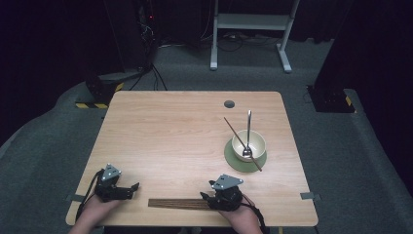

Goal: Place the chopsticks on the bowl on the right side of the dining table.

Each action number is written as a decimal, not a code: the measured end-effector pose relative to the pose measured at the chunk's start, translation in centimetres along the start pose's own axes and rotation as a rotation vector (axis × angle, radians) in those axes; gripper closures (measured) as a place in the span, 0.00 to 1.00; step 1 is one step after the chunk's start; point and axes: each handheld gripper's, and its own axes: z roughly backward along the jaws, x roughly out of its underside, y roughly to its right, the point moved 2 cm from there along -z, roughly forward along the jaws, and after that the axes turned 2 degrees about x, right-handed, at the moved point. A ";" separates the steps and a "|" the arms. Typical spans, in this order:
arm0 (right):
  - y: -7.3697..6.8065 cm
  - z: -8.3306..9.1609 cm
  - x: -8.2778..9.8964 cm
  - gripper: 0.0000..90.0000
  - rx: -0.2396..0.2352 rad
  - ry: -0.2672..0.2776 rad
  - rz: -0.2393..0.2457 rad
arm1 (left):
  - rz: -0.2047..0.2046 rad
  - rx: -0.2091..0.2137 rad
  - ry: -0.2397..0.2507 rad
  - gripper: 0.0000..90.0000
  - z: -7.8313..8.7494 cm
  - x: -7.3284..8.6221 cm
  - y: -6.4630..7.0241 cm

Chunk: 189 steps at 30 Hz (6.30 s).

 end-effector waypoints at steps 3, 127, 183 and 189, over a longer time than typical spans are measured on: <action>-0.3 -0.2 0.0 0.58 -0.020 -0.003 0.012 | -0.002 0.000 0.000 0.03 0.0 0.0 0.0; 3.4 2.2 0.3 0.93 0.132 -0.026 -0.035 | -0.015 0.011 0.004 0.05 0.1 0.0 0.1; 9.6 8.6 1.1 0.93 0.368 0.194 -0.222 | -0.019 0.018 0.005 0.05 0.1 0.0 0.1; 9.9 8.7 1.4 0.93 0.385 0.190 -0.233 | -0.020 0.019 0.005 0.05 0.1 0.0 0.1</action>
